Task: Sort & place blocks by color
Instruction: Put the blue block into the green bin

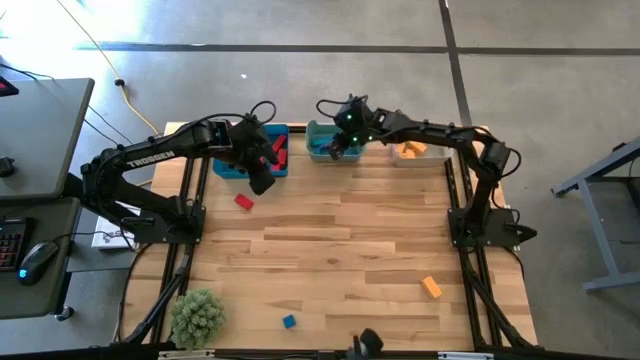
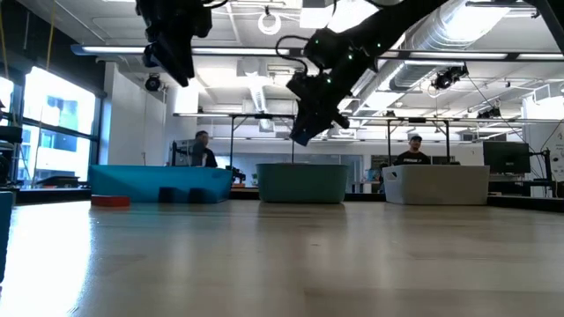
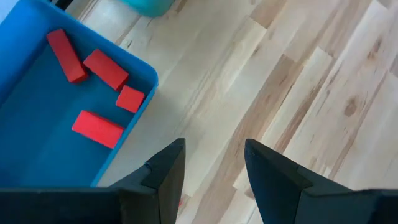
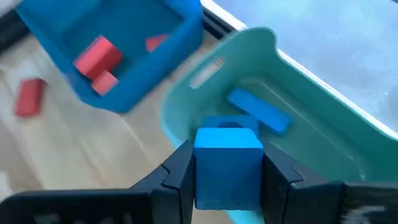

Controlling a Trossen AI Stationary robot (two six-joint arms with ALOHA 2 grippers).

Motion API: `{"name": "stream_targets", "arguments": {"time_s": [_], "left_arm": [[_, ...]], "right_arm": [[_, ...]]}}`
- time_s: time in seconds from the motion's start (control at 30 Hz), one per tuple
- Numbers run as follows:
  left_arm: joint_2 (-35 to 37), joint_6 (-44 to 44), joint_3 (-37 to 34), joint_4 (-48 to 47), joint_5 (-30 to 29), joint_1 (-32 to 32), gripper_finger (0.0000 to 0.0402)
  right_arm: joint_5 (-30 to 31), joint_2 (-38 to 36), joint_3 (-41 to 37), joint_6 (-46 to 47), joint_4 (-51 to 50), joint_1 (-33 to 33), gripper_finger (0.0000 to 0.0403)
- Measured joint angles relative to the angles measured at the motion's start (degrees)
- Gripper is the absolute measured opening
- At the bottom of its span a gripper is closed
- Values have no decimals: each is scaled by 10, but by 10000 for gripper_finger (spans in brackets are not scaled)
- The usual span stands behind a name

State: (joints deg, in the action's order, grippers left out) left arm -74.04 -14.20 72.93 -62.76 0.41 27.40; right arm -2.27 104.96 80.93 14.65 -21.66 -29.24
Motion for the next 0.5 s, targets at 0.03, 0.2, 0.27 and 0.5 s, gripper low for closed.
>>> {"name": "stream_targets", "arguments": {"time_s": [0.03,0.2,0.27,0.5], "left_arm": [[0,-12,0,0,-4,0,156],[0,-86,0,0,-43,0,156],[0,-112,0,0,-57,0,156],[0,-155,0,-1,-67,0,157]], "right_arm": [[-5,2,0,-12,-6,-8,101],[-25,6,0,-63,-7,-37,101],[-26,12,0,-82,-7,-47,101],[-51,35,0,-108,-19,-76,101]]}}
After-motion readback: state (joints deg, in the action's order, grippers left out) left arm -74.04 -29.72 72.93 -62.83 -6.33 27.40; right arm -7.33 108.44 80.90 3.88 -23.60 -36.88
